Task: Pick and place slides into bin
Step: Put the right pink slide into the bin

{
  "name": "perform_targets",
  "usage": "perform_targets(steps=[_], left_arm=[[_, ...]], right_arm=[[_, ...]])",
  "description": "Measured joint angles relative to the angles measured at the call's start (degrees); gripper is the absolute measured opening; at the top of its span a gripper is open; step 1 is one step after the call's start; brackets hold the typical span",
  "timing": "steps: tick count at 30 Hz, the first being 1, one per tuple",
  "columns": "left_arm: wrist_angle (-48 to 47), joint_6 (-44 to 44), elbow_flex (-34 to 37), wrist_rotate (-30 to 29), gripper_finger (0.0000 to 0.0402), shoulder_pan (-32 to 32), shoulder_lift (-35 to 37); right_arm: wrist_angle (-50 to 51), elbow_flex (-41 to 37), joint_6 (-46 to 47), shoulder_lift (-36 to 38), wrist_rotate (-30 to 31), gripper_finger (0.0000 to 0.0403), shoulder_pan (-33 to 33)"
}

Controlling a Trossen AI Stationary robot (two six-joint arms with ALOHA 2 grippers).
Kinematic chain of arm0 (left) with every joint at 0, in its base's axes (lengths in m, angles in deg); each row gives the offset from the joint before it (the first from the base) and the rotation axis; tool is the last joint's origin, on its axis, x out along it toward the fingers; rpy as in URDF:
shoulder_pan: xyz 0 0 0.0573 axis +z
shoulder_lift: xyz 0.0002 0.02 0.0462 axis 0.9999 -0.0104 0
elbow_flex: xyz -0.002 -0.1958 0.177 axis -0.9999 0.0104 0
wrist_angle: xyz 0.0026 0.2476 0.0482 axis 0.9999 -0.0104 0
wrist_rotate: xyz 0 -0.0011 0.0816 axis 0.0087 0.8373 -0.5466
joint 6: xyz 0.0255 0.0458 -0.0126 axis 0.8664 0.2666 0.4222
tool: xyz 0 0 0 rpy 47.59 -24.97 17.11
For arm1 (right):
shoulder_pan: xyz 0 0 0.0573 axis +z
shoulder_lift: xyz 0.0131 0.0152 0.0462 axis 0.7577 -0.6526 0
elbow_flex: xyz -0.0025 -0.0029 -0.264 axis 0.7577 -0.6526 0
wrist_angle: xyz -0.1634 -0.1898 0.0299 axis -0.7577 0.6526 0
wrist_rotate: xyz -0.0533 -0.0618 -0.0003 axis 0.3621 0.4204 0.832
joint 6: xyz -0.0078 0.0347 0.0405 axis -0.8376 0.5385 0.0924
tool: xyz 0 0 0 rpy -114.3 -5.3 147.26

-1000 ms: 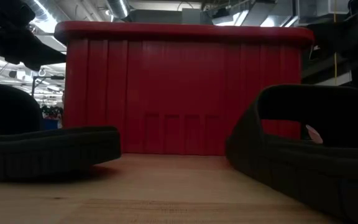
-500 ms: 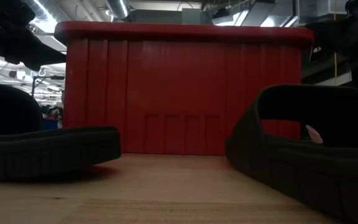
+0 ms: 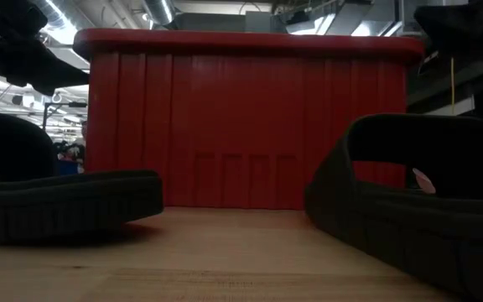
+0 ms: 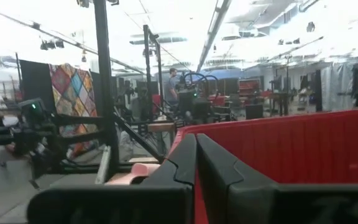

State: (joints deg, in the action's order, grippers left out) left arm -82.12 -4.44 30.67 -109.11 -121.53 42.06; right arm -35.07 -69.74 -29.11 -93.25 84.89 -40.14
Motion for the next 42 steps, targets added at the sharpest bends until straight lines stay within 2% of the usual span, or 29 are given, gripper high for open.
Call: perform_targets(steps=[4,7,12,26,28,33,35,38,42], left_arm=[[1.47,-0.83,0.0,0.06,0.0009,0.0,0.01],[4.36,-4.85,0.0,0.55,0.0007,-0.02,0.01],[7.16,-9.01,-0.02,0.18,0.0007,-0.01,0.0],[7.78,-8.66,0.0,0.38,0.0008,-0.02,0.01],[7.76,-6.6,0.0,-2.94,0.0007,-0.03,0.0],[7.78,-2.89,0.0,-18.45,0.0002,-0.02,0.01],[7.78,-2.49,0.0,-22.97,0.0004,-0.02,0.0],[7.79,-3.0,-0.01,-26.53,0.0007,-0.02,0.0],[7.78,-3.43,0.0,-26.34,0.0006,-0.01,0.0]], right_arm=[[0.0,0.0,4.98,0.0,0.06,0.0016,0.0],[0.0,0.0,6.99,0.0,0.44,0.0016,0.02],[1.17,0.0,6.72,0.02,0.46,0.0016,0.02],[1.84,0.0,2.36,0.02,0.61,0.0016,0.01],[2.84,0.0,2.52,0.01,0.59,0.0016,0.02],[3.73,0.0,2.57,0.02,1.74,0.0016,0.02],[3.67,0.0,2.55,0.01,2.52,0.0016,0.0],[3.63,0.0,2.78,0.02,2.54,0.0016,0.0],[3.85,0.0,3.81,0.01,2.54,0.0016,0.0]])
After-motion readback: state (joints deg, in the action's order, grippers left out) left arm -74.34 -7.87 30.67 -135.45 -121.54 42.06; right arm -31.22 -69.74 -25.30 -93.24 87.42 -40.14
